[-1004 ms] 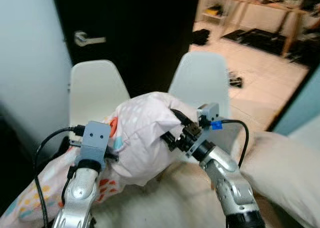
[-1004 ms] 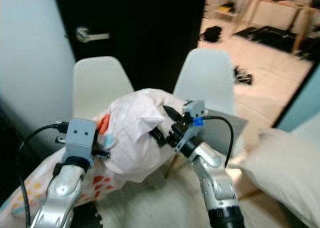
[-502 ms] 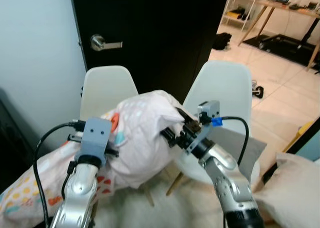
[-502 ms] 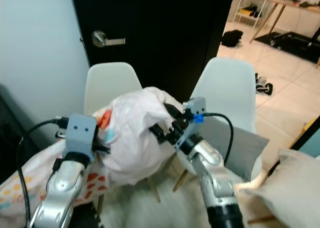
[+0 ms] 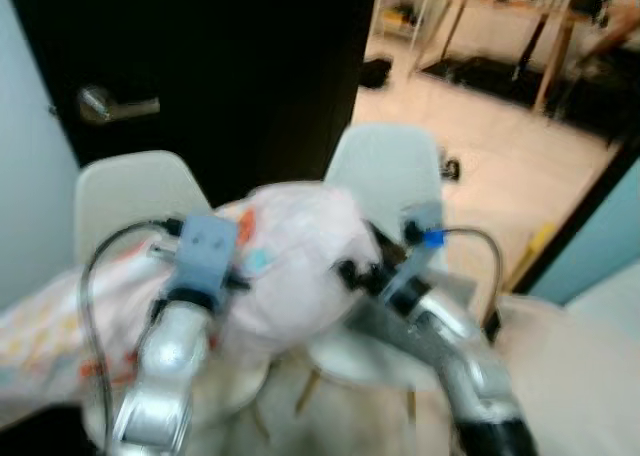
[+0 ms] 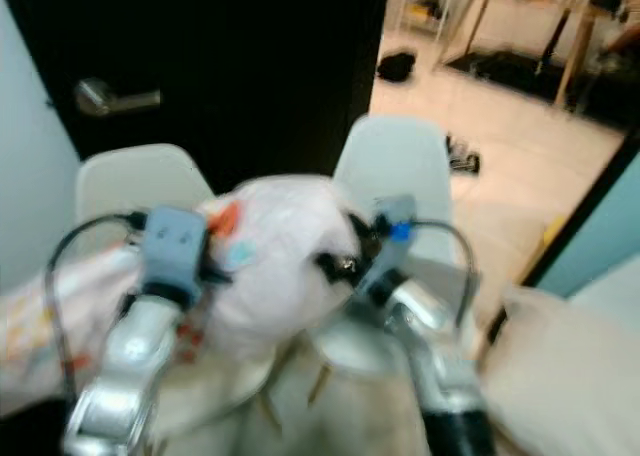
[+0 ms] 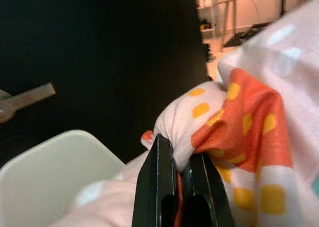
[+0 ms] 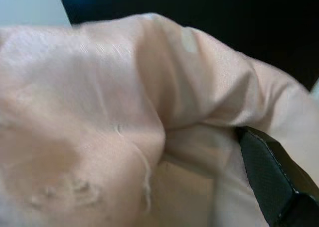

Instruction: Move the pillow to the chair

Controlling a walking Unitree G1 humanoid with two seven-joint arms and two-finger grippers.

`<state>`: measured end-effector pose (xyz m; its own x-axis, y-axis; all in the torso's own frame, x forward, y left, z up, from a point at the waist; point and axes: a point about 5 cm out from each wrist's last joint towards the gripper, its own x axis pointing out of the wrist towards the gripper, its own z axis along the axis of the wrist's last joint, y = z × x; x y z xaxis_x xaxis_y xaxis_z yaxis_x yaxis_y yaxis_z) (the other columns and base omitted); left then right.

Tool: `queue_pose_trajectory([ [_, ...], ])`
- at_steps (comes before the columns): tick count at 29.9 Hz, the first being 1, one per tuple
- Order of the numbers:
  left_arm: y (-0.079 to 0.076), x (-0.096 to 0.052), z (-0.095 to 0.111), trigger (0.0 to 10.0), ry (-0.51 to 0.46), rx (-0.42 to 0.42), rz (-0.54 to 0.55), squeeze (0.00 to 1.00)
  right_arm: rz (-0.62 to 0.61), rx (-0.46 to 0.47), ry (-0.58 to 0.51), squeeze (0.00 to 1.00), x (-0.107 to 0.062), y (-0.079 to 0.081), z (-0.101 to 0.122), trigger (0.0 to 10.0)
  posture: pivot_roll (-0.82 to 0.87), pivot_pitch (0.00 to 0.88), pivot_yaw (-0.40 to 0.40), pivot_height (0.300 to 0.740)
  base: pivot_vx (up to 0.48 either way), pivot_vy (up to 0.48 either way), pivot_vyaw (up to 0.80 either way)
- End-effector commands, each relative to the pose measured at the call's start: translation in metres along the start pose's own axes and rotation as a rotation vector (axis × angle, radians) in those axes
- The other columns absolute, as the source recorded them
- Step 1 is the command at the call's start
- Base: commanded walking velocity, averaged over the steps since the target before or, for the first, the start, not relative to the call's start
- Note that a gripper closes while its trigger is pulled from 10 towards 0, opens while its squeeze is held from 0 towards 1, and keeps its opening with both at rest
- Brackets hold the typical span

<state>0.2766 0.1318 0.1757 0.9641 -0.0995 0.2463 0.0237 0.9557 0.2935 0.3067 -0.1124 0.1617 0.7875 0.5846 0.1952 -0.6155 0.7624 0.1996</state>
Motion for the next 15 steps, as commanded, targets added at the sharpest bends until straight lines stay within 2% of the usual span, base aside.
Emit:
queue_pose_trajectory([
  [1, 0.002, 0.002, 0.017, 10.0, -0.093, 0.008, 0.0, 0.0, 0.077, 0.009, 0.017, 0.0, 0.009, 0.015, -0.004, 10.0, 0.11, 0.0, -0.065, 0.74, 0.341, 0.0, 0.0],
  [4, 0.004, 0.002, 0.018, 10.0, -0.093, 0.013, 0.004, 0.0, 0.104, -0.011, 0.025, 0.0, 0.008, 0.018, -0.004, 10.0, 0.12, 0.0, -0.065, 0.74, 0.339, 0.0, 0.0],
  [7, 0.009, 0.002, 0.019, 10.0, -0.09, 0.044, 0.028, 0.0, 0.16, -0.059, 0.05, 0.0, 0.007, 0.025, -0.006, 10.0, 0.12, 0.0, -0.065, 0.74, 0.341, 0.0, 0.8],
  [15, 0.014, 0.003, 0.019, 10.0, -0.079, 0.092, 0.051, 0.0, 0.169, -0.056, 0.056, 0.0, 0.006, 0.025, -0.007, 10.0, 0.12, 0.0, -0.065, 0.74, 0.336, 0.0, 0.8],
])
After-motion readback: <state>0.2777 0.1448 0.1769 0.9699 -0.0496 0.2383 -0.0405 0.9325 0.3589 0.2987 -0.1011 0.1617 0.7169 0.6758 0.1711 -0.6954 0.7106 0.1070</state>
